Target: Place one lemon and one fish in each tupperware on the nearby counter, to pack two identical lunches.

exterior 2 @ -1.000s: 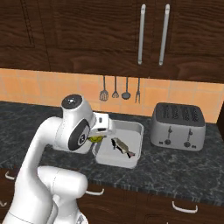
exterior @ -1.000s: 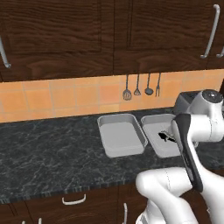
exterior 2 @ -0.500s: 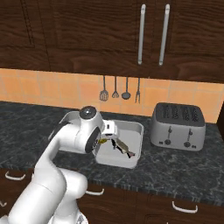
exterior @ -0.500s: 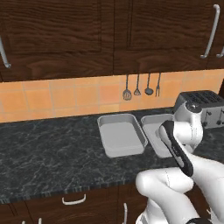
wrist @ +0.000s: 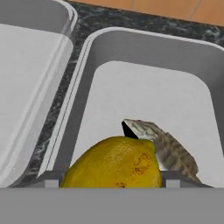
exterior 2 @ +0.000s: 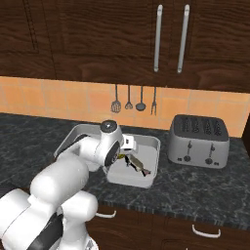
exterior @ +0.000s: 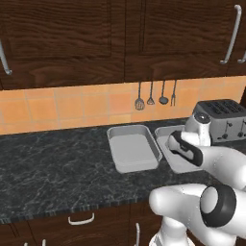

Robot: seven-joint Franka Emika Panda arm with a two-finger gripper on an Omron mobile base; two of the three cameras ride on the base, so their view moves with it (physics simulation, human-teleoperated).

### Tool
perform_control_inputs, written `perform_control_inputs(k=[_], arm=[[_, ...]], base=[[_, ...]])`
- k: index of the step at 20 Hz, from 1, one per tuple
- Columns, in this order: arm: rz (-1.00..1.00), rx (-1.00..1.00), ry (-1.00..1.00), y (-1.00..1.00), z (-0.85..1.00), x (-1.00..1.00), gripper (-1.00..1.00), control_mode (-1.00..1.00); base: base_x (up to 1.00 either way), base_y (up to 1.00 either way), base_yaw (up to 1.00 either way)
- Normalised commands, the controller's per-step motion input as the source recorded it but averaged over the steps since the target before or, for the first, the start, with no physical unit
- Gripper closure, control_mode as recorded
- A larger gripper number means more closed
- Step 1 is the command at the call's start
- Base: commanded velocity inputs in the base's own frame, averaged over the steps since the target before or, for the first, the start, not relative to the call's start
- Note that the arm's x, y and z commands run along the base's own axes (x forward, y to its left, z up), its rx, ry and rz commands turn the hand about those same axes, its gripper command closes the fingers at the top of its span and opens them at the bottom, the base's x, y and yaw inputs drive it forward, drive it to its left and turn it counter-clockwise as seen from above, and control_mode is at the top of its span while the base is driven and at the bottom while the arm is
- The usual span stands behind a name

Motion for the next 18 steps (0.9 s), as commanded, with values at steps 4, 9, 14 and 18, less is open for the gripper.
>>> perform_control_inputs(k=[4, 9, 14, 18], arm=[[0.00, 0.00, 0.08, -0.14, -0.43, 0.15, 1.00, -1.00], [0.00, 0.00, 0.06, 0.00, -0.55, 0.00, 1.00, -1.00], [0.00, 0.00, 0.05, 0.04, -0.40, 0.15, -1.00, -1.00], [0.00, 0.00, 0.02, 0.37, -0.13, -0.12, -1.00, -1.00]], base=[[0.00, 0.00, 0.00], [0.00, 0.00, 0.00], [0.00, 0.00, 0.00], [0.00, 0.00, 0.00]])
